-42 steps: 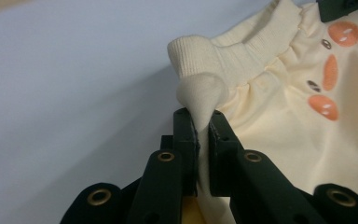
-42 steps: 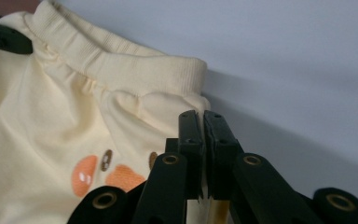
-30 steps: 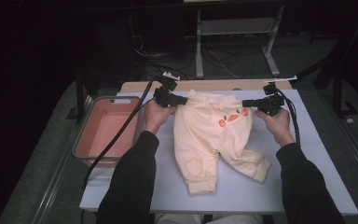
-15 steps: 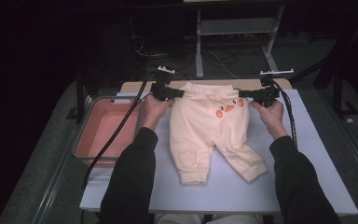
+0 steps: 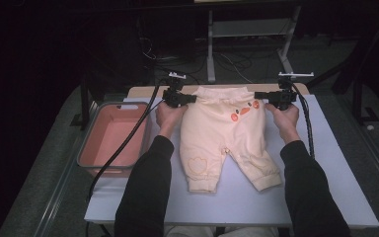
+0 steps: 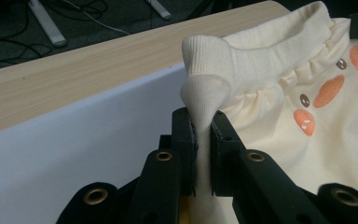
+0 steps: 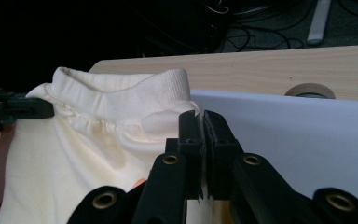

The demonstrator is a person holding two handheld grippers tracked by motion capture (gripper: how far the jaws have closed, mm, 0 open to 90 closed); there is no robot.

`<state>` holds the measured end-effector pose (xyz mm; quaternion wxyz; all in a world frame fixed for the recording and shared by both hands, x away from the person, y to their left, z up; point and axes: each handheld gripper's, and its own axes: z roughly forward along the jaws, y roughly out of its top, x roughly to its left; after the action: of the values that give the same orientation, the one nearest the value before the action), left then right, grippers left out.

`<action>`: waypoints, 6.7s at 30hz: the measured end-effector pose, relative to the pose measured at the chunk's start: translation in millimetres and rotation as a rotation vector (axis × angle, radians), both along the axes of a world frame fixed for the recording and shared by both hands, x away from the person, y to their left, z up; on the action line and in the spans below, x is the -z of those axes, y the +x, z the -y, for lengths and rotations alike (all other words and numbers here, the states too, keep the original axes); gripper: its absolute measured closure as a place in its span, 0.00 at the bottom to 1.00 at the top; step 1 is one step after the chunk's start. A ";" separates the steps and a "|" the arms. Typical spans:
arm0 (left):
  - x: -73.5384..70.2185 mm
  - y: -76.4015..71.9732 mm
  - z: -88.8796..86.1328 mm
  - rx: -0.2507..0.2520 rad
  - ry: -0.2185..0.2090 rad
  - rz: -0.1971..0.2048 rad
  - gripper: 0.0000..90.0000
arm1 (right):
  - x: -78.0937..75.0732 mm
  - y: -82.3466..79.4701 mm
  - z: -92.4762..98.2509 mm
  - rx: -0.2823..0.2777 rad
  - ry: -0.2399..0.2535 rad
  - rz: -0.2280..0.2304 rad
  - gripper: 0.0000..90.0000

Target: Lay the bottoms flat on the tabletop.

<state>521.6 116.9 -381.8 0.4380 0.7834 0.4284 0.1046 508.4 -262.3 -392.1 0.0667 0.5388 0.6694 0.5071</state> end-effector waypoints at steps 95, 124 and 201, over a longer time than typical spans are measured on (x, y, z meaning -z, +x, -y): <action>7.1 -150.9 17.0 0.250 -0.097 0.032 0.00 | 17.0 -155.0 -12.1 -0.192 -0.133 0.085 0.00; 24.8 -186.7 7.1 0.284 -0.057 -0.004 0.00 | 31.6 -195.6 -24.6 -0.295 -0.171 0.049 0.00; 73.7 -210.6 37.7 0.456 0.177 -0.074 0.65 | 56.5 -221.6 -52.4 -0.416 -0.500 -0.015 0.80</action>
<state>311.0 79.1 -455.5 0.3640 0.8984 0.2456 0.0115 286.8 -209.9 -448.6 0.0869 0.3613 0.8693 0.3259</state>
